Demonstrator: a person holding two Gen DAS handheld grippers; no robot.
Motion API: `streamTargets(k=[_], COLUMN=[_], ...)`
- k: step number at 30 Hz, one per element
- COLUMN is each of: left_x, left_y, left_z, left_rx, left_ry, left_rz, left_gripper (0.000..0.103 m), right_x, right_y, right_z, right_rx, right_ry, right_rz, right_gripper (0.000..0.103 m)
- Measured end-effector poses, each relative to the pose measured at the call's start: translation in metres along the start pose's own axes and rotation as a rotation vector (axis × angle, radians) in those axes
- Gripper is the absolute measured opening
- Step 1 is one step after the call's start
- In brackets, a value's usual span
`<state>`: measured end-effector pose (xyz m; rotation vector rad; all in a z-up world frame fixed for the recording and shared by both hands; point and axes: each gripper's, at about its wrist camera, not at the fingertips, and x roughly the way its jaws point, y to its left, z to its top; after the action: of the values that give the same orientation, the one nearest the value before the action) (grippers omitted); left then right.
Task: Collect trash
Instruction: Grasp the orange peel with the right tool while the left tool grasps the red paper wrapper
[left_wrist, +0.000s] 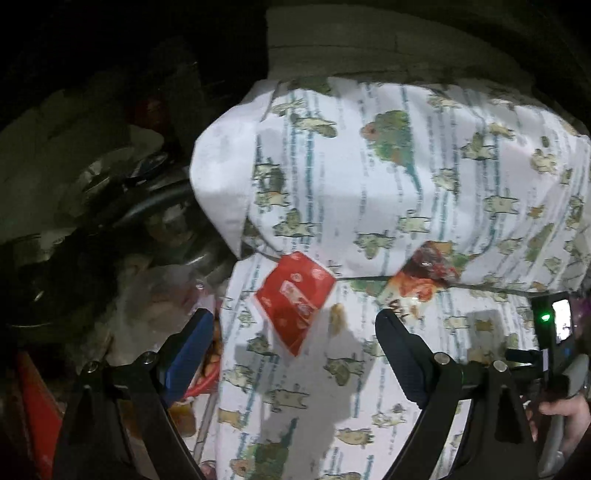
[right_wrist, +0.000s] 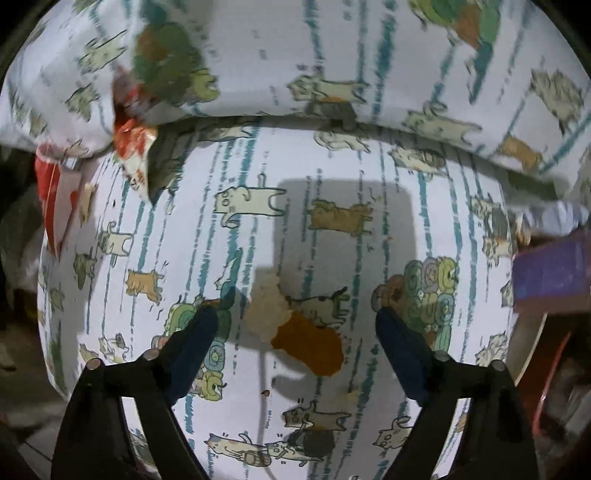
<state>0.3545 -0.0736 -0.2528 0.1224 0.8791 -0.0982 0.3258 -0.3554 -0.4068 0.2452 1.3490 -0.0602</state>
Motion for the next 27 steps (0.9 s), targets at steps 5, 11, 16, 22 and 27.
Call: streamTargets(k=[5, 11, 16, 22, 27], left_x=[0.009, 0.030, 0.065, 0.119, 0.149], left_y=[0.009, 0.021, 0.029, 0.014, -0.011], left_z=[0.004, 0.011, 0.018, 0.012, -0.003], left_rx=[-0.004, 0.023, 0.008, 0.005, 0.115], left_ry=[0.015, 0.068, 0.162, 0.302, 0.304], left_rz=[0.022, 0.031, -0.029, -0.111, 0.003], left_gripper=[0.090, 0.090, 0.090, 0.090, 0.090], right_x=[0.006, -0.005, -0.042, -0.069, -0.059], right_y=[0.000, 0.000, -0.002, 0.005, 0.001], right_z=[-0.007, -0.016, -0.011, -0.005, -0.005], right_rx=[-0.043, -0.026, -0.002, -0.039, 0.056], right_ry=[0.025, 0.016, -0.056, -0.111, -0.049], right_rz=[-0.029, 0.010, 0.098, 0.105, 0.195], right_gripper=[0.049, 0.045, 0.045, 0.046, 0.046])
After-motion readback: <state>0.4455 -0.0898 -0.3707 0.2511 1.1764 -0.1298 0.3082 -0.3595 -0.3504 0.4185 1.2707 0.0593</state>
